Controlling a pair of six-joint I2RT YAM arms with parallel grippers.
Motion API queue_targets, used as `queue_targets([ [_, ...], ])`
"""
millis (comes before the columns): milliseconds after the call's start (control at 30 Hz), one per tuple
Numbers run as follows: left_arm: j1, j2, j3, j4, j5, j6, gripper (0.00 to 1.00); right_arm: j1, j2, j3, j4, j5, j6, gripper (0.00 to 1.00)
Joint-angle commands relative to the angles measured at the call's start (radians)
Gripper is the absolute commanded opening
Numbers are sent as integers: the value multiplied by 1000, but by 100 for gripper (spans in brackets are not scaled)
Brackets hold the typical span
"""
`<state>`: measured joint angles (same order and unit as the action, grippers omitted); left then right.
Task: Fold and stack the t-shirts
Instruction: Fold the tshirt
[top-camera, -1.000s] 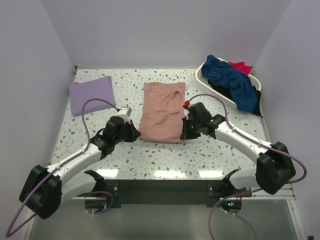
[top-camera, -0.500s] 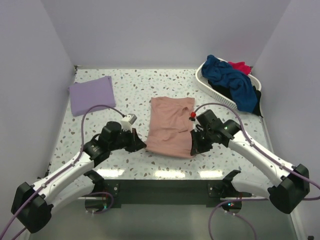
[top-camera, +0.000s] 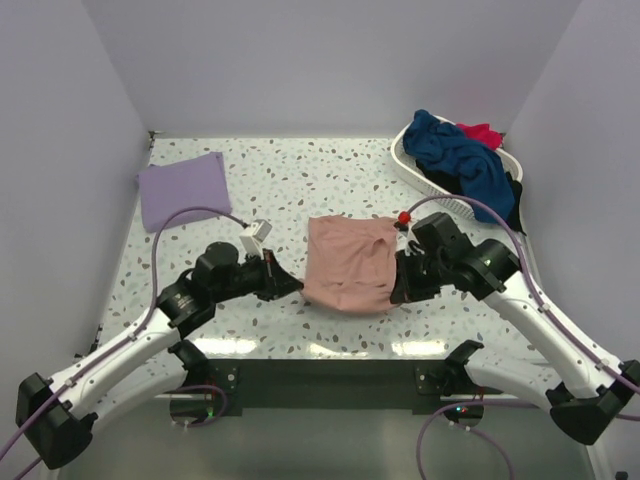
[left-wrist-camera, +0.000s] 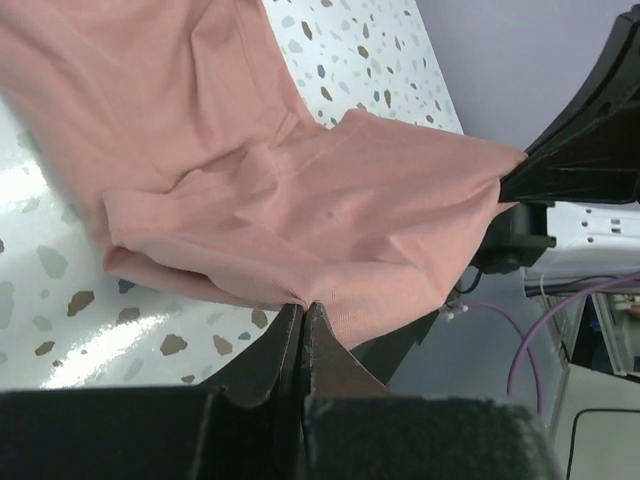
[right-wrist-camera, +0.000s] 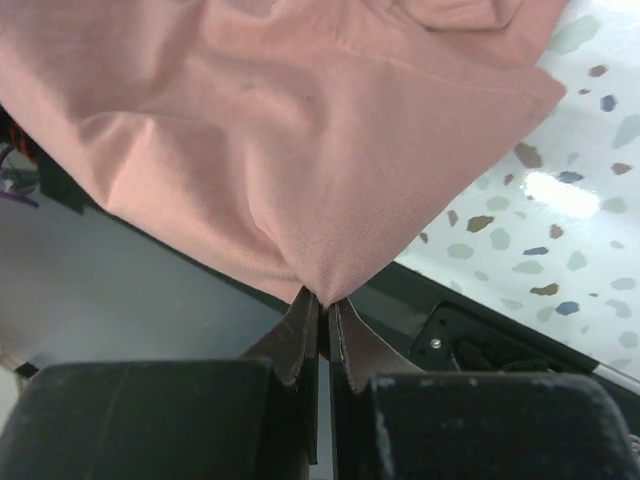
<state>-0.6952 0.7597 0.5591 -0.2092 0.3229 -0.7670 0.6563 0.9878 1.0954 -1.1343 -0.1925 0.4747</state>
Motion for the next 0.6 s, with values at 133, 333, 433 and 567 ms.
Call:
queue_targets([
  [133, -1, 214, 116, 194, -91, 29, 0, -20, 84, 37, 125, 169, -15, 0],
  [333, 8, 363, 212, 255, -105, 86, 0, -125, 146, 69, 215, 165, -82, 0],
  [433, 25, 403, 236, 275, -96, 89, 0, -177, 163, 83, 237, 163, -110, 0],
  [567, 42, 432, 262, 291, -87, 94, 0, -202, 202, 115, 260, 159, -131, 0],
])
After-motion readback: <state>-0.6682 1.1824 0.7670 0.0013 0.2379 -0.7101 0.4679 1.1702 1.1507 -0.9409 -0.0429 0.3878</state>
